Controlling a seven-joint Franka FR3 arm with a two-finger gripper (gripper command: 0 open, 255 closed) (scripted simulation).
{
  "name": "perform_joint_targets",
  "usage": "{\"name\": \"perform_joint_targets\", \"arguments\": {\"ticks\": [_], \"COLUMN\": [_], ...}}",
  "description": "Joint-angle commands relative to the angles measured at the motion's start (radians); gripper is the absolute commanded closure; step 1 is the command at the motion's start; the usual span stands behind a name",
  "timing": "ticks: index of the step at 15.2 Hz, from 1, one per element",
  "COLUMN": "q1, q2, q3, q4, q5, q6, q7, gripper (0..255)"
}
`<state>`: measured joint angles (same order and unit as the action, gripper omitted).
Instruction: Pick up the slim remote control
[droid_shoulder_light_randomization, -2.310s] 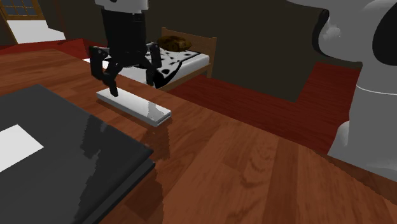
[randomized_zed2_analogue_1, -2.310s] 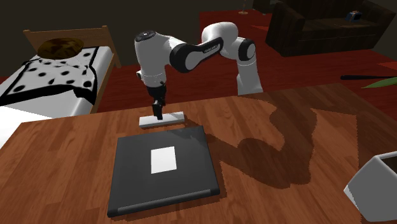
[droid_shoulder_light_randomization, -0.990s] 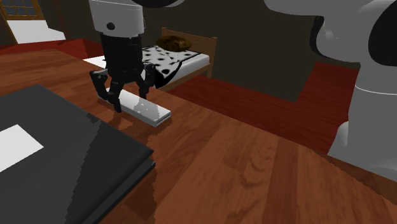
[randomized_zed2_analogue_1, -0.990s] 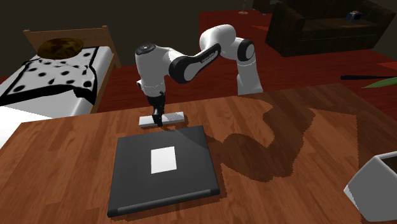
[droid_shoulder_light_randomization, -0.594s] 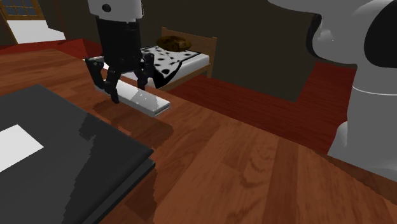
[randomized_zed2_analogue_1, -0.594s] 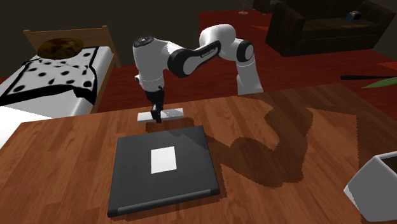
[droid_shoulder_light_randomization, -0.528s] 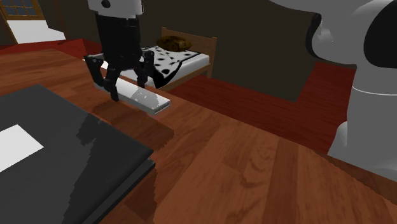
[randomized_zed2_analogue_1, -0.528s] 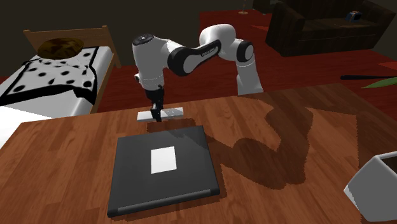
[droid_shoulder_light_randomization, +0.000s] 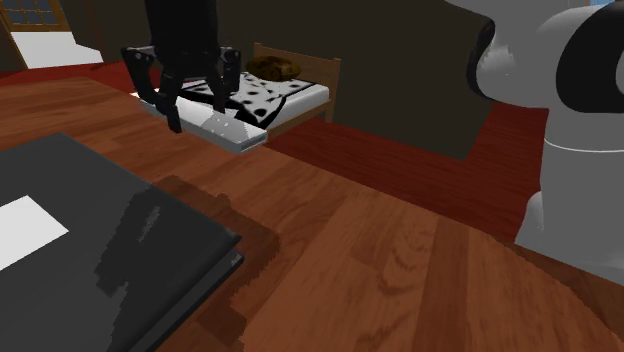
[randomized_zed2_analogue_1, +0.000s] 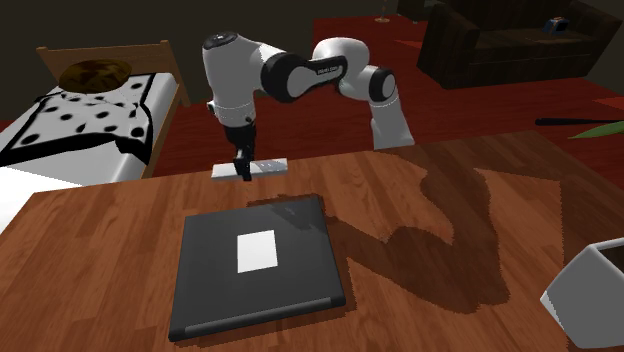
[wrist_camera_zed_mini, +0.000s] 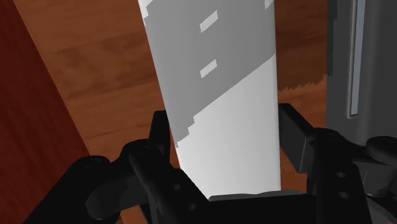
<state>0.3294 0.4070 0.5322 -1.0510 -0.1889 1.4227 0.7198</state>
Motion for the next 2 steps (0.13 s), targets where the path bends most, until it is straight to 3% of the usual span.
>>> {"name": "perform_joint_targets", "arguments": {"ticks": [1,2], "q1": [0.008,0.008], "q2": [0.011,0.010], "q3": [-0.001,-0.001], "q4": [0.032,0.032], "q5": [-0.006,-0.005], "q6": [-0.022,-0.022], "q7": [0.000,0.000], "gripper": [255,255]}}
